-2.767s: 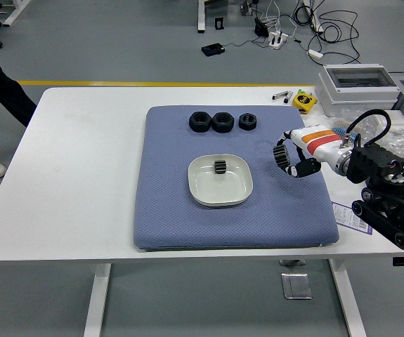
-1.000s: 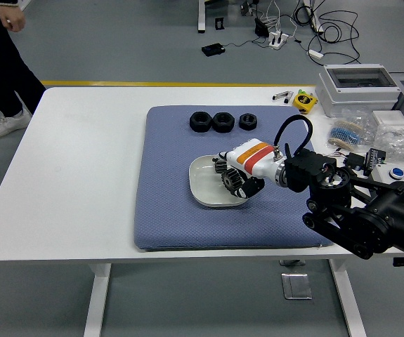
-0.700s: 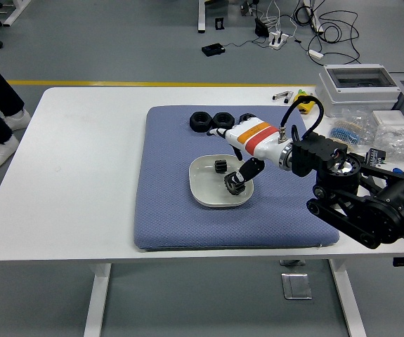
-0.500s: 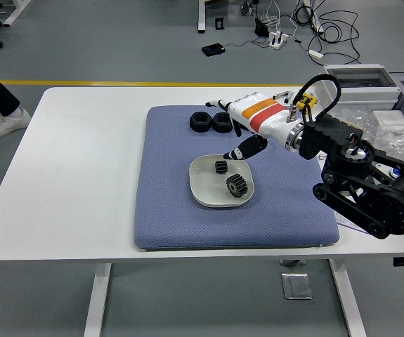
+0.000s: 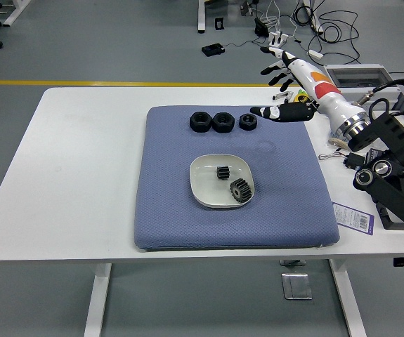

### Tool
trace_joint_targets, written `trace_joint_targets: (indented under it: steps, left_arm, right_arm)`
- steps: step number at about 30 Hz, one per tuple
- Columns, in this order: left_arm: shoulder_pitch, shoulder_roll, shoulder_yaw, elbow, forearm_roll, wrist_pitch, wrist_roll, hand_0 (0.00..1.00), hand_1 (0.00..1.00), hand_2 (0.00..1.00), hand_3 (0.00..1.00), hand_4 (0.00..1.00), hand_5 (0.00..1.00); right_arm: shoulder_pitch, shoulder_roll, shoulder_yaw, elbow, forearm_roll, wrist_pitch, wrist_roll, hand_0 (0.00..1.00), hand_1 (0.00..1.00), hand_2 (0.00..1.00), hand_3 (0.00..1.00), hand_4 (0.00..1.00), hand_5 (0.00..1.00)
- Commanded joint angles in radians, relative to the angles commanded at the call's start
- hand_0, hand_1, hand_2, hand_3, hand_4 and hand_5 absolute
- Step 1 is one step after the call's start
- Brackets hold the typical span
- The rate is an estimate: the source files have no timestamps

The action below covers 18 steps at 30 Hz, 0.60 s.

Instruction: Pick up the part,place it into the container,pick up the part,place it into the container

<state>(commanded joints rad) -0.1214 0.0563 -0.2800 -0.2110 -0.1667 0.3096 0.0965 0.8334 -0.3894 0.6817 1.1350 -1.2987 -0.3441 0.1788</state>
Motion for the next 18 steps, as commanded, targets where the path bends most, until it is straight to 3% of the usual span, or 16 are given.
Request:
trace_joint_targets:
  steps: [5,7,11,12,13,16,18]
  left_arm:
    - [0.010,-0.002,-0.018,0.001,0.019,0.003,0.005,0.516,0.568,0.708,0.621,0.618,0.589]
    - [0.013,-0.003,-0.026,0.001,0.031,0.004,0.007,0.515,0.572,0.707,0.620,0.617,0.589]
    - [0.019,-0.004,-0.040,0.002,0.057,0.005,0.012,0.515,0.572,0.707,0.620,0.617,0.589]
    - [0.021,-0.004,-0.049,0.003,0.069,0.005,0.015,0.515,0.572,0.707,0.620,0.617,0.589]
    - [0.022,-0.004,-0.055,0.004,0.077,0.004,0.016,0.516,0.570,0.704,0.620,0.616,0.588]
    - [0.027,-0.007,-0.075,0.007,0.093,0.006,0.018,0.516,0.570,0.704,0.620,0.616,0.588]
    - [0.028,-0.007,-0.076,0.007,0.094,0.006,0.019,0.516,0.570,0.704,0.620,0.616,0.588]
  right_arm:
    - [-0.081,-0.036,0.056,0.029,0.208,-0.002,0.035,0.607,0.659,0.755,0.810,0.852,0.280]
    - [-0.108,-0.043,0.079,0.030,0.292,0.011,0.036,0.656,0.693,0.776,0.810,0.862,0.296]
    - [-0.172,-0.050,0.117,0.034,0.461,0.051,0.057,0.656,0.693,0.776,0.810,0.862,0.296]
    - [-0.200,-0.045,0.128,0.040,0.507,0.053,0.075,0.656,0.693,0.776,0.810,0.862,0.296]
    - [-0.223,-0.038,0.138,0.043,0.546,0.045,0.089,0.678,0.717,0.775,0.701,0.840,0.310]
    - [-0.306,0.012,0.200,0.046,0.676,-0.032,0.165,0.678,0.717,0.775,0.701,0.840,0.310]
    - [-0.346,0.031,0.226,0.043,0.753,-0.040,0.193,0.678,0.717,0.775,0.701,0.840,0.310]
